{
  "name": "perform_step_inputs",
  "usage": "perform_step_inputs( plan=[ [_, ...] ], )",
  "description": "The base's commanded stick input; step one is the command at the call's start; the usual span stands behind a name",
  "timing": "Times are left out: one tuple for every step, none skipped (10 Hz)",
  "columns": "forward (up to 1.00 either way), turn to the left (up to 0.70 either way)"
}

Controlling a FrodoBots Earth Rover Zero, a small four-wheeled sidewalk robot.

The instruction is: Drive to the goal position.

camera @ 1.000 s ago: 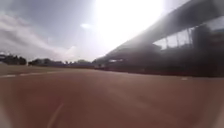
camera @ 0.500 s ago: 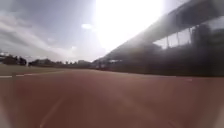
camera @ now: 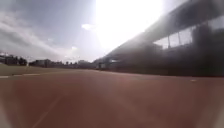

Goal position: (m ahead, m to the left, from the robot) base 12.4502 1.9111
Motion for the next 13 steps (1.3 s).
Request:
perform_step_inputs(
  plan=[
    [0.7,0.0],
    [0.7,0.0],
    [0.7,0.0],
    [0.7,0.0],
    [0.7,0.0],
    [0.7,0.0],
    [0.7,0.0],
    [0.7,0.0],
    [0.7,0.0],
    [0.7,0.0],
    [0.7,0.0],
    [0.7,0.0],
    [0.7,0.0]
  ],
)
